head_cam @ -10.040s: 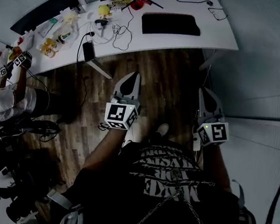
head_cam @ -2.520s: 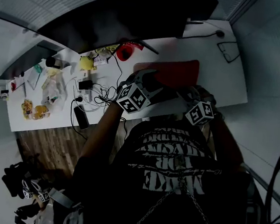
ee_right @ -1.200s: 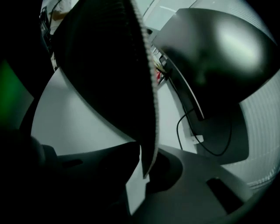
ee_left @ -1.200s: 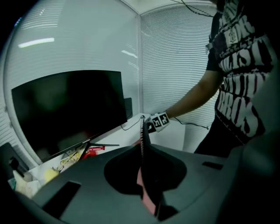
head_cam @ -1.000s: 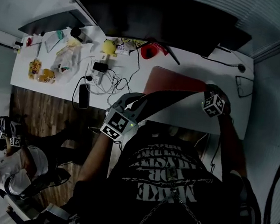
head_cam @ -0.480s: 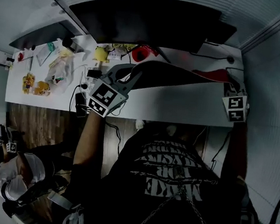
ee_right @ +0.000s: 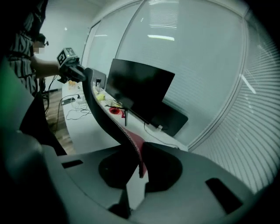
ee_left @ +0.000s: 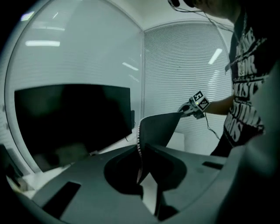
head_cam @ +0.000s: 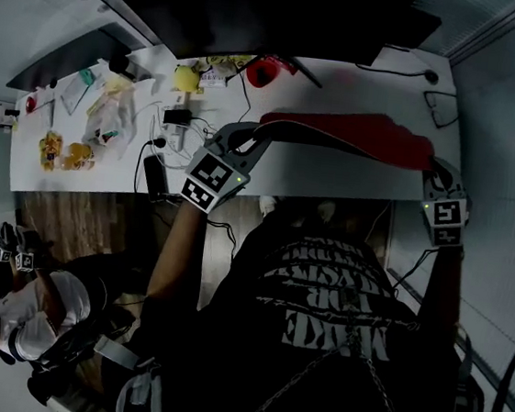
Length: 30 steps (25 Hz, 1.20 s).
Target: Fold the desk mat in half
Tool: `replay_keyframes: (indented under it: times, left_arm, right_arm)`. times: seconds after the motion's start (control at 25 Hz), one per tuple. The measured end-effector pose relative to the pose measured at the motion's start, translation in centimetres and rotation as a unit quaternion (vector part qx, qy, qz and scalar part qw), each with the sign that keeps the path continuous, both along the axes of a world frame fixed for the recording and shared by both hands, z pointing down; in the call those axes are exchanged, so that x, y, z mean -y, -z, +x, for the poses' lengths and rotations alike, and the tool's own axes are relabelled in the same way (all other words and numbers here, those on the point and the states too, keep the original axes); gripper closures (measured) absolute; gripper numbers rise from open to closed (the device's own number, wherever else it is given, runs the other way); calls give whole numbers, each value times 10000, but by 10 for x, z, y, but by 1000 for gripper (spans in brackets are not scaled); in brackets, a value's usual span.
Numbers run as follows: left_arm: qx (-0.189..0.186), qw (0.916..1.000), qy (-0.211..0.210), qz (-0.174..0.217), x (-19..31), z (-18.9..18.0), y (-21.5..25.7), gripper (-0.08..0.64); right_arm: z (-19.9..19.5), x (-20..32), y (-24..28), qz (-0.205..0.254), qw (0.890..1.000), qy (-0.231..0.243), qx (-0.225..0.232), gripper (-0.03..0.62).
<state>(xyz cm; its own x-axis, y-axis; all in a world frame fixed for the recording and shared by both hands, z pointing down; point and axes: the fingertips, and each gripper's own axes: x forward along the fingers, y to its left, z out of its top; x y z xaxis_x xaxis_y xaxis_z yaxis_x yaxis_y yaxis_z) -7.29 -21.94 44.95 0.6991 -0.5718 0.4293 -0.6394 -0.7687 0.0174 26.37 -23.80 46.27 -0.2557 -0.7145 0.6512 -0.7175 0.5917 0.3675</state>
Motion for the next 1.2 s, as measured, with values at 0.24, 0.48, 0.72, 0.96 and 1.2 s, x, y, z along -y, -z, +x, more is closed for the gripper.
replay_keyframes:
  times: [0.24, 0.48, 0.72, 0.96, 1.2]
  left_arm:
    - [83, 9872, 435, -1533, -50, -18, -105, 535]
    - [246, 9811, 544, -1838, -49, -19, -147, 535]
    - [184, 9702, 990, -2203, -25, -22, -170, 535]
    - [4, 9558, 1444, -2561, 5, -27, -193, 535]
    - [431, 9480, 1535, -2755, 28, -32, -234, 535]
  right_arm:
    - [-17, -50, -91, -1122, 9937, -59, -18, 574]
    - [-13, -54, -126, -1692, 9840, -552, 54, 574]
    - [-24, -18, -148, -1764, 9802, -871, 239, 575]
    - [-35, 19, -175, -1880, 9783, -838, 226, 575]
    - [-32, 49, -211, -2126, 9738, -805, 96, 575]
